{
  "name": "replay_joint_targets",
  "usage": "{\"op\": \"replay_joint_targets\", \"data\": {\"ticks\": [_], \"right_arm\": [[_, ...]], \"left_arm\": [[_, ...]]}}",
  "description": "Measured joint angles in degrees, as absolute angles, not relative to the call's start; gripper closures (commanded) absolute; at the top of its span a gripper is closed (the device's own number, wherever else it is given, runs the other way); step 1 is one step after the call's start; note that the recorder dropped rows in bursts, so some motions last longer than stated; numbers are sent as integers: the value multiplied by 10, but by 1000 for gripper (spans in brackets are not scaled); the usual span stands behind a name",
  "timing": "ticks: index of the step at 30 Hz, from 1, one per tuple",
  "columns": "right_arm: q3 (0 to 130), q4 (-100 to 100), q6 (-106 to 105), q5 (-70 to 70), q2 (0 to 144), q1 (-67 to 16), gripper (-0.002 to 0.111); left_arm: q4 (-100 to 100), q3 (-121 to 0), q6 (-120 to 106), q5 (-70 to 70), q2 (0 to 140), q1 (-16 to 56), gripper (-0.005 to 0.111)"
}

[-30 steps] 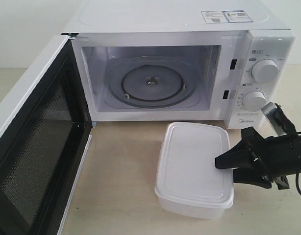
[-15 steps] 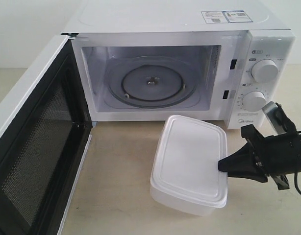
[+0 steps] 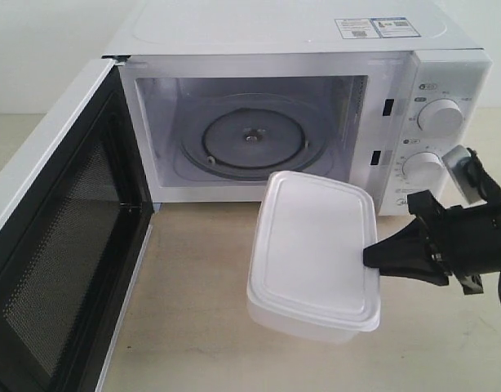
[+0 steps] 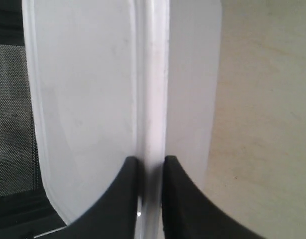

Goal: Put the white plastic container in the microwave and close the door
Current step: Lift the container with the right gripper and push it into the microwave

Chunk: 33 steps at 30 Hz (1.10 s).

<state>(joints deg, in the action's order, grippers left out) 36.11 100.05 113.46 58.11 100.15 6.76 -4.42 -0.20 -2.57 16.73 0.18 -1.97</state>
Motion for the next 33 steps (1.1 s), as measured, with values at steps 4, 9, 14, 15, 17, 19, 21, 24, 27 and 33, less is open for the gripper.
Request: {"op": "replay_joint_targets", "data": {"ticks": [4,9,14,15,17,19,21,24,27,33], "right_arm": [[361,972,1162,537,962,39,108],[360,880,1181,434,937,-61,108],[360,714,1138,356,936,-151,108],[360,671,1117,350,936,-166,108],[360,579,1082,341,936,-189,108],[360,484,1049,341,935,-205,108],[360,408,1030,341,935,-211,108],[362,329,1020,338,935,-212,108],[387,306,1017,318,935,-212,108],[455,291,1045,276,944,-215,108]], "left_arm": [[-44,-2,-26,167,2,-20,102],[-44,-2,-26,167,2,-20,102],[-44,-2,-26,167,2,-20,102],[-44,-2,-26,167,2,-20,102],[-44,-2,-26,167,2,-20,102],[-44,-2,-26,167,2,-20,102],[-44,-2,-26,167,2,-20,102],[-44,-2,-26,167,2,-20,102],[-44,-2,-26,167,2,-20,102],[-44,-2,-26,167,2,-20,102]]}}
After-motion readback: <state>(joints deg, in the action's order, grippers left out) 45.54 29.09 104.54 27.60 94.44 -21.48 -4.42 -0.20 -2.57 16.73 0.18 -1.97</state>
